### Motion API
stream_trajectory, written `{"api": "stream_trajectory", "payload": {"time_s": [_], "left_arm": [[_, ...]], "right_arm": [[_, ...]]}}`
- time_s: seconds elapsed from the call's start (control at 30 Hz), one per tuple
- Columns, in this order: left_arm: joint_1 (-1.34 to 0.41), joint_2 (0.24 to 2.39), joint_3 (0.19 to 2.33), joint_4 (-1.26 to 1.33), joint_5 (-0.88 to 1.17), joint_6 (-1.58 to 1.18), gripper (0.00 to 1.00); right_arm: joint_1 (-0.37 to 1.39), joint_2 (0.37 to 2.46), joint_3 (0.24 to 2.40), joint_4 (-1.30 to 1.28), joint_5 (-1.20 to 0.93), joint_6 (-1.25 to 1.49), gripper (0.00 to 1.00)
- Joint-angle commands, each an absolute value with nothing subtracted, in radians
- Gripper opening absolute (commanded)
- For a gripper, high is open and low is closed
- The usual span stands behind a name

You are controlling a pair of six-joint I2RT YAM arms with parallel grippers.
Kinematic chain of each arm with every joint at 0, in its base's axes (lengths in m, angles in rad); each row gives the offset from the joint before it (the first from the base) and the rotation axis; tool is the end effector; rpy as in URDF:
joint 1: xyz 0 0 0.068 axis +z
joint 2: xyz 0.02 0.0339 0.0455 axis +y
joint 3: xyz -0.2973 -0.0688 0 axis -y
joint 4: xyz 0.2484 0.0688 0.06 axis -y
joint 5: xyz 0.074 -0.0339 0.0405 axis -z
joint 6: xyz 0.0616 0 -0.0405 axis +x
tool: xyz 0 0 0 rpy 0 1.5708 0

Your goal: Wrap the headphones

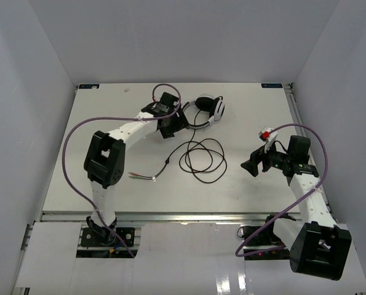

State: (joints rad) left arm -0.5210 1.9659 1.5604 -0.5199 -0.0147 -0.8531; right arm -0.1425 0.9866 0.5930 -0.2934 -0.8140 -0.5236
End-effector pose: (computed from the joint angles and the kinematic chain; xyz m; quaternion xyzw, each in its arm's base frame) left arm 0.4063 -0.2321 0.2367 -0.1591 0.9349 -0.1957 0.2496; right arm 0.2027 0.0162 0.2479 -0.3234 0.7830 0.2098 0.4881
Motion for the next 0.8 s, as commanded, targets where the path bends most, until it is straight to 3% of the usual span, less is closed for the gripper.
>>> {"api": "stream_trajectory", "payload": {"time_s": [0.0, 0.3, 0.6, 0.77], "left_arm": [[-0.551, 2.089, 1.790, -0.695, -0.145, -0.952, 0.82], [-0.555, 2.330, 2.081, -0.758, -0.202, -1.020, 0.70], [-0.552, 2.419, 2.127, -0.773, -0.253, -1.045, 0.62], [-0.544, 2.454, 2.149, -0.767, -0.267, -1.053, 0.49]], "right_arm": [[-0.138, 0.962, 0.633, -0.308, -0.836, -0.552, 0.90], [-0.137, 0.959, 0.633, -0.308, -0.829, -0.552, 0.90], [-0.132, 0.958, 0.635, -0.310, -0.818, -0.552, 0.90], [-0.129, 0.957, 0.636, -0.305, -0.812, -0.550, 0.90]]}}
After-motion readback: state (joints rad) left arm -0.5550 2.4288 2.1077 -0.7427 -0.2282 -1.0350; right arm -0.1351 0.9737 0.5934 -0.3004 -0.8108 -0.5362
